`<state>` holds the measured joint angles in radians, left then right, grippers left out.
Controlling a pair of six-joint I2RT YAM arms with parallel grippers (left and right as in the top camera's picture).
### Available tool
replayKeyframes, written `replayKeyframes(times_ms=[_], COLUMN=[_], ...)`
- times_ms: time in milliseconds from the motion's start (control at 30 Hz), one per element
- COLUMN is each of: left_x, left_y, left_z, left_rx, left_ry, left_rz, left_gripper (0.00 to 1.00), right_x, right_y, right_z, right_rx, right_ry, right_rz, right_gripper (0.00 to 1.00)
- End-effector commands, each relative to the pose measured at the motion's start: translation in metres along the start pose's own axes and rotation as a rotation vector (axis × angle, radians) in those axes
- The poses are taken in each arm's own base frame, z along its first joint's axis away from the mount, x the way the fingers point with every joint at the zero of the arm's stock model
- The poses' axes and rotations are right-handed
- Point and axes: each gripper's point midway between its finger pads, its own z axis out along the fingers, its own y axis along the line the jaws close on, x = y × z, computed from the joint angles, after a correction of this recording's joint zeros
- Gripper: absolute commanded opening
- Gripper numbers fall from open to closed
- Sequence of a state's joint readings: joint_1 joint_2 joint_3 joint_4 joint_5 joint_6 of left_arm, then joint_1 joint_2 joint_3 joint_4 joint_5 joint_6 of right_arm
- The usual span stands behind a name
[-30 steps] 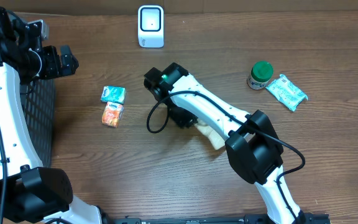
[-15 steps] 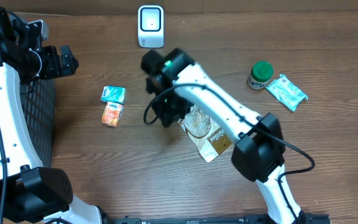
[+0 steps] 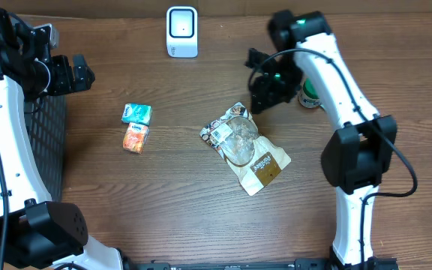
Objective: Scan the item barcode
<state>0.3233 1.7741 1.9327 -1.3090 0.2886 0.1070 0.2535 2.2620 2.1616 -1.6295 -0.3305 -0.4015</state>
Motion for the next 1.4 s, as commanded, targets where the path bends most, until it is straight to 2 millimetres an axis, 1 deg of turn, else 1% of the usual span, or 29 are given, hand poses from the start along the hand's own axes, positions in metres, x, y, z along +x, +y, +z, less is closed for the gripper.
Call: replayKeyframes(times_ms=[0, 67, 133, 200, 300, 400, 533, 600, 667, 733, 900, 1033, 1100, 1200, 1233, 1267, 1333, 1367], left_x=[-0.006, -0.006, -0.006, -0.006, -0.006, -0.006, -0.006, -0.006, -0.006, -0.006, -0.006, -0.006, -0.006, -0.006, -0.006, -0.006, -0.006, -0.006], left_y=[-0.004, -0.004, -0.004, -0.004, -0.004, -0.004, -0.004, -0.004, -0.004, -0.004, -0.004, -0.004, -0.004, -0.004, -0.004, -0.004, -0.004, -0.004], left_z=[-0.016, -0.016, -0.016, -0.016, -0.016, -0.016, -0.016, -0.016, -0.016, -0.016, -0.016, -0.016, -0.016, -0.016, -0.016, -0.016, -0.016, -0.016], left_rx=[0.002, 0.002, 0.002, 0.002, 0.002, 0.002, 0.002, 0.002, 0.002, 0.002, 0.002, 0.002, 0.002, 0.002, 0.002, 0.002, 0.002, 0.002], left_ry=[-0.047, -0.047, -0.047, -0.047, -0.047, -0.047, -0.047, -0.046, -0.047, -0.047, -0.047, -0.046, -0.047, -0.047, -0.047, -0.047, -0.047, -0.047], left_rz=[0.003, 0.003, 0.003, 0.003, 0.003, 0.003, 0.003, 0.003, 0.003, 0.003, 0.003, 0.003, 0.003, 0.003, 0.003, 0.003, 0.003, 0.003], left_gripper=[0.99, 1.00, 1.00, 1.00, 0.99, 0.99, 0.99, 1.00, 1.00, 0.99, 1.00, 1.00, 0.99, 0.99, 0.99, 1.00, 0.99, 1.00], right_x=[0.006, 0.011, 0.018, 0.026, 0.035, 0.041, 0.043, 0.038, 0.031, 0.024, 0.006, -0.019, -0.029, -0.043, -0.046, -0.047, -0.048, -0.046], right_y=[-0.001, -0.012, -0.020, -0.024, -0.027, -0.028, -0.025, -0.013, 0.003, 0.015, 0.030, 0.048, 0.054, 0.051, 0.049, 0.045, 0.039, 0.035], right_z=[0.002, 0.016, 0.031, 0.046, 0.063, 0.073, 0.075, 0.075, 0.073, 0.073, 0.082, 0.092, 0.095, 0.096, 0.094, 0.090, 0.077, 0.066], right_rx=[-0.073, -0.081, -0.090, -0.100, -0.111, -0.119, -0.140, -0.193, -0.274, -0.318, -0.304, -0.292, -0.291, -0.257, -0.245, -0.233, -0.222, -0.217], right_ry=[-0.030, -0.019, -0.001, 0.021, 0.046, 0.063, 0.067, 0.048, 0.020, 0.002, 0.002, -0.043, -0.068, -0.115, -0.128, -0.137, -0.152, -0.162], right_rz=[-0.092, -0.067, -0.048, -0.033, -0.018, -0.006, 0.059, 0.076, 0.078, 0.120, 0.309, 0.399, 0.434, 0.466, 0.460, 0.463, 0.444, 0.419], right_gripper=[0.51, 0.51, 0.48, 0.45, 0.43, 0.42, 0.41, 0.37, 0.30, 0.34, 0.35, 0.34, 0.34, 0.33, 0.30, 0.30, 0.29, 0.30])
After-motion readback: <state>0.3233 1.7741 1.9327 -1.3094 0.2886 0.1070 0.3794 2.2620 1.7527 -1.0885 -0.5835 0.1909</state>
